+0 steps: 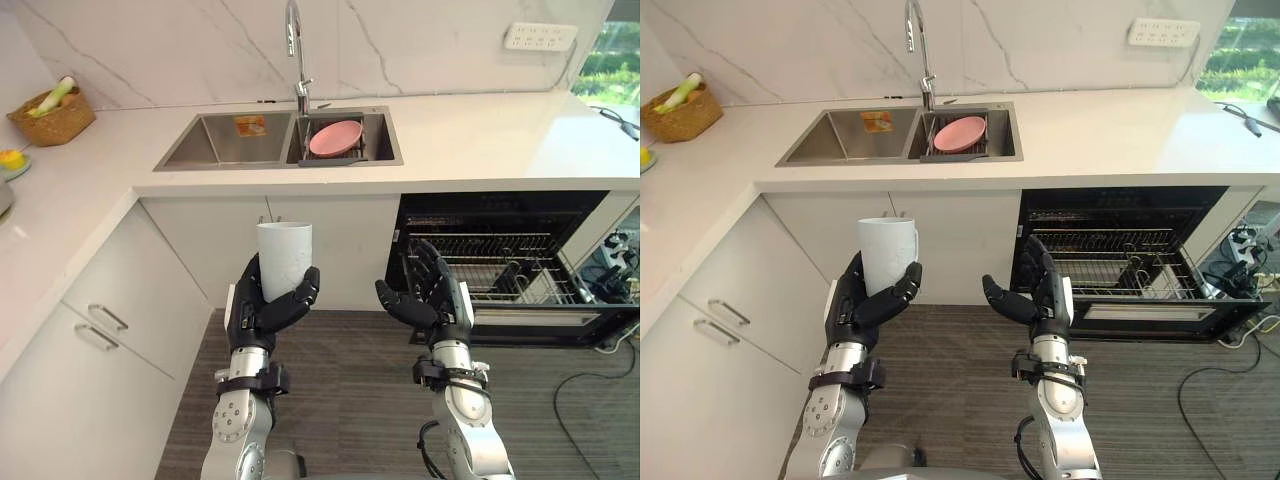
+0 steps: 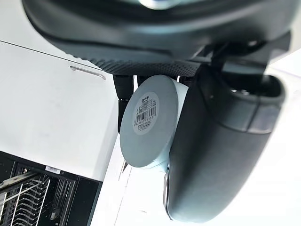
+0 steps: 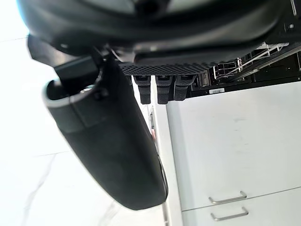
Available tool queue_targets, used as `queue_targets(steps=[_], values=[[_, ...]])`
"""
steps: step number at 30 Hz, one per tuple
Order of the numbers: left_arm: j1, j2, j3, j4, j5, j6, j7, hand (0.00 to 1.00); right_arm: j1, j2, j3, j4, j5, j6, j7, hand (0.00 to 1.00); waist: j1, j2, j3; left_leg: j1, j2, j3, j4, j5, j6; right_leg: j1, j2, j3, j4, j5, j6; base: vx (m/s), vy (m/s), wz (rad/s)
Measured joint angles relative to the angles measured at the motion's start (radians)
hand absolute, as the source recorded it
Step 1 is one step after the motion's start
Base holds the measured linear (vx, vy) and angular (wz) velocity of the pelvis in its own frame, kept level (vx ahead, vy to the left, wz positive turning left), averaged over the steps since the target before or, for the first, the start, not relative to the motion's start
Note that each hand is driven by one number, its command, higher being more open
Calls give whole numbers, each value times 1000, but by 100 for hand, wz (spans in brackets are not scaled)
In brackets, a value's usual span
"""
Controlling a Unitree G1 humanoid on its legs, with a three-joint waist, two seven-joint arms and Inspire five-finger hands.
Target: Walk over to the sink, pick up the cup, carry it to the dishwasher, place the cup inside the dishwasher, then close the dishwasher door
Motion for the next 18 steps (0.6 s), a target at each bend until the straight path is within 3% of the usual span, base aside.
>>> queue_targets(steps=[3,5,6,8,10,11,12,14,16,17,18], values=[[-11,31,-3,-2,0,1,8,30,-1,19,1,6,-1,0,1,90,-15,-61,-4,-26,-66,41,90,-76,76,-9,-80,17,53,-50,42,330,311,-17],[-10,33,-9,-2,0,6,9,30,-4,21,1,16,-2,0,4,90,-8,-62,-5,-7,-80,77,103,-117,107,-70,-99,36,192,-51,47,361,312,-32],[-11,41,-12,-2,0,7,10,30,-12,28,1,30,-4,1,7,90,-10,-67,-2,35,-94,93,83,-126,123,-138,-120,42,358,-35,83,329,232,-31],[-10,65,-21,-2,2,8,10,30,-24,42,2,63,-5,2,11,90,-13,-69,3,136,-101,116,29,-140,145,-215,-146,7,574,-41,76,349,212,-31],[-13,66,-21,-3,12,5,10,30,-32,48,4,70,-6,1,18,90,-19,-71,2,198,-99,119,-24,-144,149,-263,-148,-50,633,-62,39,245,87,-18],[-15,66,-22,-4,19,-2,10,30,-46,54,6,69,-6,0,24,90,-27,-72,1,232,-89,126,-61,-151,143,-322,-125,-90,614,-78,12,195,21,-17],[-15,67,-22,-4,18,-2,10,30,-51,53,8,69,-6,0,27,90,-29,-71,1,240,-84,132,-68,-152,141,-344,-112,-105,588,-80,8,232,-2,-26],[-17,68,-21,5,18,-1,9,30,-72,51,9,80,-5,0,31,90,-32,-67,5,276,-50,156,-88,-168,115,-410,-63,-204,399,-67,-18,278,-56,-33],[-17,72,-21,11,18,-1,10,30,-75,49,9,85,-5,0,30,90,-32,-72,2,294,-40,166,-84,-183,89,-403,-37,-241,257,13,-42,240,-67,-17],[-21,72,-25,26,19,-2,9,30,-70,38,8,83,-5,-2,29,90,-44,-62,3,311,-35,153,-66,-227,68,-380,-20,-249,205,136,-79,338,-71,-7],[-25,57,-27,46,19,-1,8,30,-68,23,7,88,-5,0,25,90,-43,-33,1,325,-3,153,-56,-245,52,-357,11,-254,191,129,-87,417,-99,-12]])
